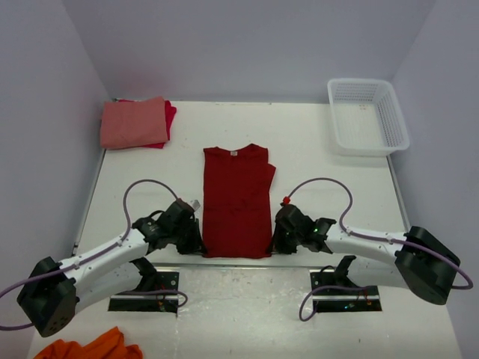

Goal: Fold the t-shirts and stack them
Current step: Fold the long partially folded tshirt into a neat square

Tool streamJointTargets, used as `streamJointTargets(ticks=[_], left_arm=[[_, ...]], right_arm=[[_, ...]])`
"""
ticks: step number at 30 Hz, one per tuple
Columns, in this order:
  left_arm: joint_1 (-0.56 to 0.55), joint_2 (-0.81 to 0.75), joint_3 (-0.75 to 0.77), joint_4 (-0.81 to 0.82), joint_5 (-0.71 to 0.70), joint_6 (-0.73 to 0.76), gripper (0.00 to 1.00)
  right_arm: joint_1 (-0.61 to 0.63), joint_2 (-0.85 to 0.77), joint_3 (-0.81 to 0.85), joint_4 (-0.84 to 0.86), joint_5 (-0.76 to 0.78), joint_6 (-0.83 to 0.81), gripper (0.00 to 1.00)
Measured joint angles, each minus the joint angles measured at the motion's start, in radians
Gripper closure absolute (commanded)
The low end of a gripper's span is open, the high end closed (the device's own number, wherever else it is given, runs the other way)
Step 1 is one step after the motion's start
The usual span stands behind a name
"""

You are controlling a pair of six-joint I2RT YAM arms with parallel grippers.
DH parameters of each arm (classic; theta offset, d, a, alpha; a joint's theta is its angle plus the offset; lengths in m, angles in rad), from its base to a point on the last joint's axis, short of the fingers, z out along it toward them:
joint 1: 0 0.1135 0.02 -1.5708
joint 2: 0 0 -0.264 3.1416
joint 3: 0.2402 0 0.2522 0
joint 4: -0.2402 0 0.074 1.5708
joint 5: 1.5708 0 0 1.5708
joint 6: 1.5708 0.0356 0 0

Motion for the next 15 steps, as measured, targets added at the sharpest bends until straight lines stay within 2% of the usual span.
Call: streamJointTargets(ticks=[9, 15], left_arm=[[-0.001, -0.182, -0.002, -0.135, 0.016, -0.035, 1.0], [-0.005, -0.218, 0.118, -0.24, 0.013, -0.042, 1.0]], right_arm=[[0.144, -0.066, 0.038, -0.187, 0.069, 0.037, 1.0], [0.192, -0.128, 0.164, -0.365, 0.155, 0.05, 1.0]])
